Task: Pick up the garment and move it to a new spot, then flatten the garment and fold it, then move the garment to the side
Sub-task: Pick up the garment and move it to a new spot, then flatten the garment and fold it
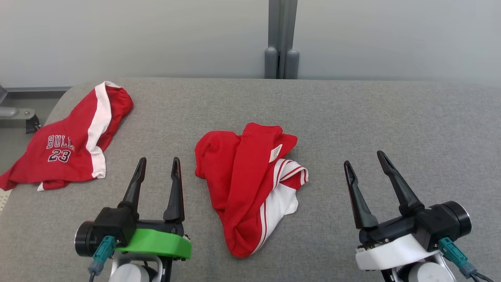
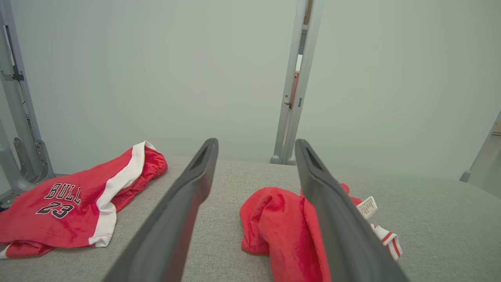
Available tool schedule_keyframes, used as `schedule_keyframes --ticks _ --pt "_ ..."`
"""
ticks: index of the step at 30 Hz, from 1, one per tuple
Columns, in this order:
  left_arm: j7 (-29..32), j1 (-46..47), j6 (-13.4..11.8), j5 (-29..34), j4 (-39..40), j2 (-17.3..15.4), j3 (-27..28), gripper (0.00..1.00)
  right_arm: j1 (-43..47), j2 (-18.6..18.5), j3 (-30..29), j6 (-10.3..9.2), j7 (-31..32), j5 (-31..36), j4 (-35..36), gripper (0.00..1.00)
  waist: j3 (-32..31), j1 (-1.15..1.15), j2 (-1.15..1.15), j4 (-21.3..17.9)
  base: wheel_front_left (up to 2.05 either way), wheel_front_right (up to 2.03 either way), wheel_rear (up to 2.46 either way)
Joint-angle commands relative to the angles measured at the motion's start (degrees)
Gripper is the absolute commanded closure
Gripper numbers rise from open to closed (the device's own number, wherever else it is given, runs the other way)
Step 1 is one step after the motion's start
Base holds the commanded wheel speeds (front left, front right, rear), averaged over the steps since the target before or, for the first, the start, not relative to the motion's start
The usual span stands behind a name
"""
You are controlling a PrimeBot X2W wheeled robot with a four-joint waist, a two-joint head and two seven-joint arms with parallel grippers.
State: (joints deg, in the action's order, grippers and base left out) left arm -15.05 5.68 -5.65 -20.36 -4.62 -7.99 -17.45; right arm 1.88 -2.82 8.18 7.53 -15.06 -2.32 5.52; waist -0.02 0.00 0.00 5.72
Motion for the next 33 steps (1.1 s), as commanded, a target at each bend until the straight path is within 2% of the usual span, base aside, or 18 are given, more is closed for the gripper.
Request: schedule_keyframes --ticks 1,9,18,26,33 --pt "-0.16 -1.56 0.92 1.03 -0.38 0.55 0.81 0.00 0.32 -0.12 0.17 -0.08 -0.18 0.25 -0.20 0.00 -0.13 0.00 0.00 -0.26 0.00 0.00 0.00" --pt "-0.17 -2.67 4.64 4.32 -1.80 3.32 3.78 0.00 1.00 -0.12 -0.47 -0.08 -0.18 -0.57 -0.91 0.00 -0.49 0.00 0.00 -0.92 0.00 0.00 0.00" --pt "-0.18 -0.87 7.17 6.18 -3.47 4.63 3.42 0.00 1.25 -0.13 -1.39 -0.08 -0.17 -1.48 -2.66 0.00 2.16 0.00 0.00 2.02 0.00 0.00 0.00" --pt "-0.18 1.75 7.96 6.29 -3.81 5.05 1.91 0.00 -4.55 -0.12 0.05 -0.08 2.18 -3.68 -19.39 0.00 6.83 0.00 0.00 6.88 0.00 0.00 0.00" --pt "-0.17 3.32 6.72 3.98 -3.44 5.10 -0.09 0.00 -10.71 -0.18 2.91 -0.08 5.11 -5.15 -31.07 0.00 9.29 0.00 0.00 11.74 0.00 0.00 0.00"
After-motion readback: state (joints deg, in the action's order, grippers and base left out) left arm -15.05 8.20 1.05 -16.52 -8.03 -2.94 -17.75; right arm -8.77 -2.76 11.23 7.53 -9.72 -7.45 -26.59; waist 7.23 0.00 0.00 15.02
